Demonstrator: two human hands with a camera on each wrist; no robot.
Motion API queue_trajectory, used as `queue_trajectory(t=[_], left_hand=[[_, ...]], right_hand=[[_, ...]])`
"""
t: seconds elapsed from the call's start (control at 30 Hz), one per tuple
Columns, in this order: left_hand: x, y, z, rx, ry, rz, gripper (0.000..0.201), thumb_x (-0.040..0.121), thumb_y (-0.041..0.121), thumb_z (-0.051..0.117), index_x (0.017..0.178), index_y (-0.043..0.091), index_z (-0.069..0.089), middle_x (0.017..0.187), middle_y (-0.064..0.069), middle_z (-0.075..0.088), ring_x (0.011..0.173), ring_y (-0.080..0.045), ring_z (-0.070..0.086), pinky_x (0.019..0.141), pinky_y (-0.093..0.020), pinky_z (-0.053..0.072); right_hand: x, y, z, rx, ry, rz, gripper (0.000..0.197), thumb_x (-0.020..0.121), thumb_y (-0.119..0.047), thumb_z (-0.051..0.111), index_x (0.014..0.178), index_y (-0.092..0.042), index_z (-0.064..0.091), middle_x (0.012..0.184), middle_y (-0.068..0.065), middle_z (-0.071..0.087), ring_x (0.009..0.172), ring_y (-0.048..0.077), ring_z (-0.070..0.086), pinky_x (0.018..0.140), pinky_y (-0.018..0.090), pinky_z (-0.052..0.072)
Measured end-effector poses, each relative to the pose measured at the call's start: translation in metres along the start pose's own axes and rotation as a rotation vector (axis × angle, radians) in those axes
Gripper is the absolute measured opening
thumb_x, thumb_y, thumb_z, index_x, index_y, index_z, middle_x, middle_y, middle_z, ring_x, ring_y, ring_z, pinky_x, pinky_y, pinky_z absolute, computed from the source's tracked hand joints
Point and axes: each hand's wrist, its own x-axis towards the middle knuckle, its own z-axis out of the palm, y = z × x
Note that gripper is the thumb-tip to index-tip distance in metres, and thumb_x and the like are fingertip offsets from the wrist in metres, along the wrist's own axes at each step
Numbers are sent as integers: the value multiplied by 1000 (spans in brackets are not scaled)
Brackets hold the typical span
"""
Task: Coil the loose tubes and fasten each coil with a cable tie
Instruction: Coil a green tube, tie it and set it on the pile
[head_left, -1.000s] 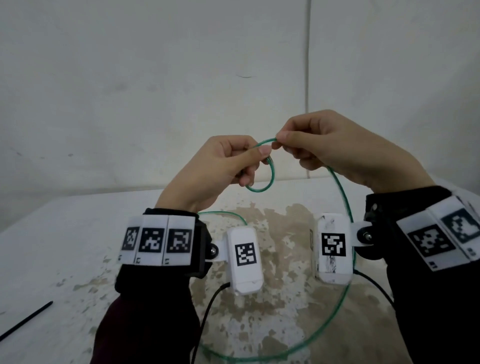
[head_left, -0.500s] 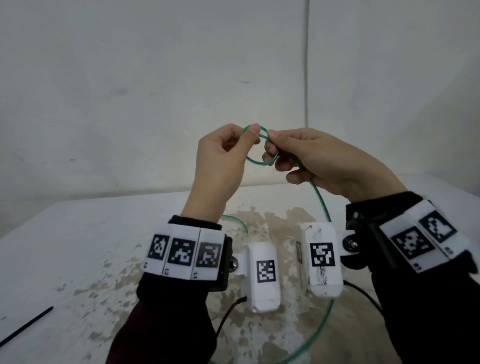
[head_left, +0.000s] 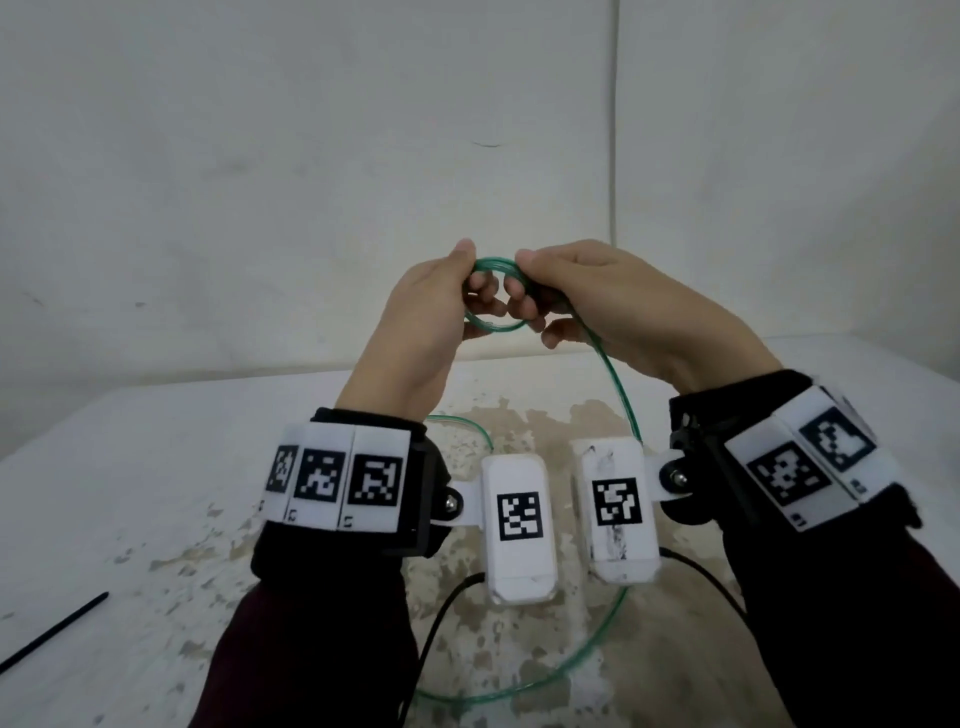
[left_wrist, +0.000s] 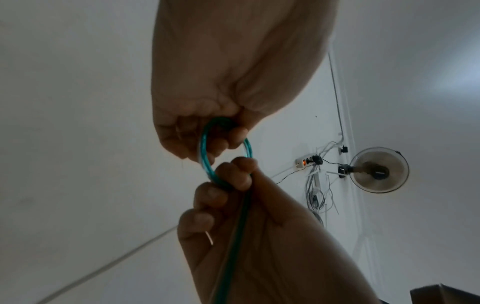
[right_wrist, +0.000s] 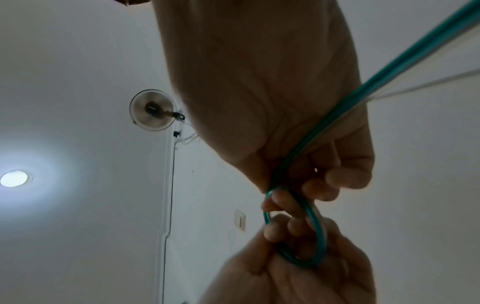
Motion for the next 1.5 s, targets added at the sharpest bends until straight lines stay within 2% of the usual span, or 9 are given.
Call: queue_trajectory(t=[0.1, 0.23, 0.4, 0.53, 0.73, 0.87, 1.1, 1.27, 1.5], left_hand=[[-4, 2, 0, 94, -49, -46, 44, 103, 30, 30, 63, 18, 42, 65, 2, 52, 68, -17, 54, 71, -33, 40], [-7, 6, -2, 425, -122, 18, 48, 100, 44, 34, 62, 19, 50, 70, 5, 56, 74, -13, 57, 79, -33, 41], [-10, 8, -18, 288, -190, 89, 17, 94, 24, 55, 90, 18, 70, 83, 2, 68, 84, -9, 63, 86, -29, 43], [-10, 8, -19, 236, -205, 102, 19, 83, 18, 66, 98, 7, 70, 82, -5, 73, 86, -18, 69, 98, -34, 46], [-9, 9, -14, 169, -205, 47, 12, 91, 16, 58, 90, 10, 68, 73, 0, 69, 78, -14, 66, 90, -31, 49], [-9, 8, -10, 287, -265, 5, 35, 101, 29, 40, 71, 16, 53, 68, 4, 55, 70, -11, 55, 86, -35, 44], [-1, 8, -6, -74, -37, 132, 38, 101, 15, 31, 64, 15, 40, 60, 4, 47, 66, -16, 47, 82, -37, 35], [-4, 9, -8, 231, -181, -22, 52, 100, 42, 33, 52, 23, 40, 62, 8, 50, 71, -13, 53, 83, -35, 37], [-4, 9, -17, -46, -285, -37, 36, 101, 19, 34, 70, 14, 52, 73, 1, 54, 73, -16, 50, 77, -30, 41]], right_hand=[[1, 4, -7, -10, 4, -12, 36, 103, -28, 37, 72, -15, 51, 63, -5, 45, 60, 9, 42, 66, 23, 40], [0, 6, -12, -101, 52, -51, 35, 99, -31, 47, 71, -11, 54, 59, -6, 40, 58, 8, 35, 63, 21, 35], [-1, 6, -18, -102, 87, -79, 35, 95, -35, 54, 78, -5, 61, 67, 3, 42, 61, 8, 37, 71, 25, 36], [1, 7, -16, -171, 111, -92, 48, 95, -39, 53, 77, 5, 58, 75, 11, 41, 70, 20, 36, 74, 35, 34], [3, 7, -12, -216, 142, -147, 50, 97, -37, 50, 83, 10, 57, 75, 13, 40, 69, 21, 36, 72, 35, 36], [4, 6, -3, -248, 116, -135, 49, 99, -33, 45, 74, 7, 54, 69, 11, 37, 66, 21, 33, 68, 34, 32], [5, 3, 0, 251, 31, -57, 37, 103, -26, 34, 73, -16, 52, 69, -2, 58, 77, 12, 57, 87, 30, 49], [5, 2, -2, 352, 1, -40, 37, 102, -24, 37, 69, -13, 46, 55, -5, 35, 58, 14, 42, 67, 19, 45], [4, 4, 0, 321, -80, -3, 36, 103, -22, 34, 74, -9, 50, 53, -5, 36, 54, 11, 40, 65, 19, 44]])
